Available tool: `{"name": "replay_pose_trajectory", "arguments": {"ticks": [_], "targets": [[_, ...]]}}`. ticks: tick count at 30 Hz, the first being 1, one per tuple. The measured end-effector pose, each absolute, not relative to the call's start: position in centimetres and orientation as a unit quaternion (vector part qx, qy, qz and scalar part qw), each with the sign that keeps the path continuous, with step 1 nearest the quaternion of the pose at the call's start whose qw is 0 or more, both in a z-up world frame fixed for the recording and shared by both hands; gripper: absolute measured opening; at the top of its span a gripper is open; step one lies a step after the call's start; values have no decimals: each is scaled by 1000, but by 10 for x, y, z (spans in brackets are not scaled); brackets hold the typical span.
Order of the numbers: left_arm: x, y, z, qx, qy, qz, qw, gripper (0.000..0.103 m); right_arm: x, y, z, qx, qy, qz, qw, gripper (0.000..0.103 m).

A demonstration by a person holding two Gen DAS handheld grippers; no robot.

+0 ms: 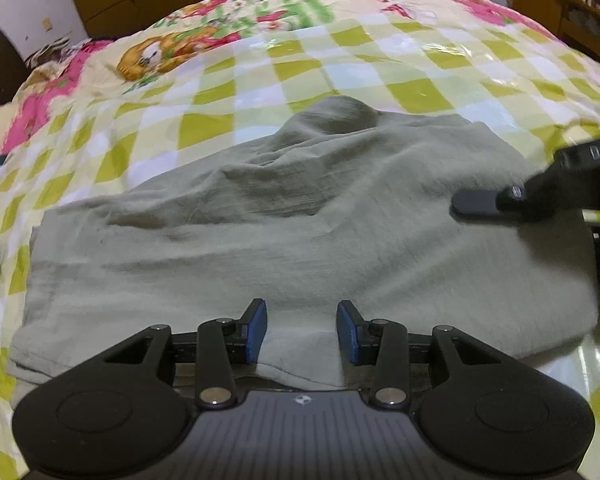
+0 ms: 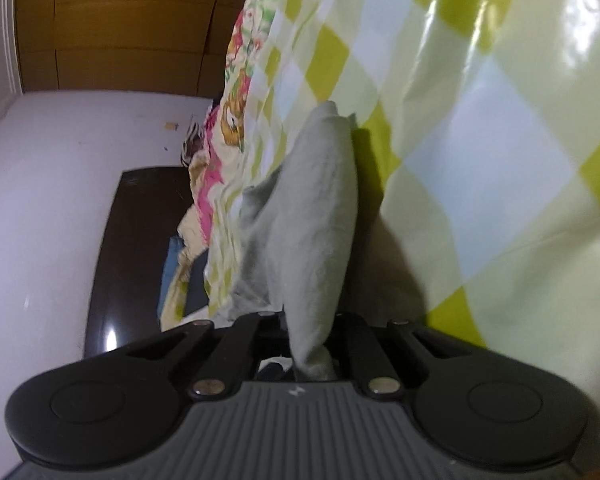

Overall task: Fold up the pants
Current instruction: 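Pinch the sweatpants edge with the right gripper and lift it, then fold the pinched edge over the sweatpants with the right gripper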

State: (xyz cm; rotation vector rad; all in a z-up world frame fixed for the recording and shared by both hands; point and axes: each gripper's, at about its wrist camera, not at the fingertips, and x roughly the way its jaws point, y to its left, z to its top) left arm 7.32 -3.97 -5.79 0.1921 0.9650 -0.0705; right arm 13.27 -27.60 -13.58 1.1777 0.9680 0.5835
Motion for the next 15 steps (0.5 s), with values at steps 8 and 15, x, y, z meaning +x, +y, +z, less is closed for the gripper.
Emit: {"name": "replay_pose_trajectory", "arguments": {"ticks": [8, 15], "targets": [[64, -91, -57, 95, 469, -97, 873, 51, 103, -326, -135, 564, 408, 213, 686, 5], [42, -126, -49, 73, 458, -200, 863, 52, 65, -383, -102, 522, 388, 140, 746, 5]]}}
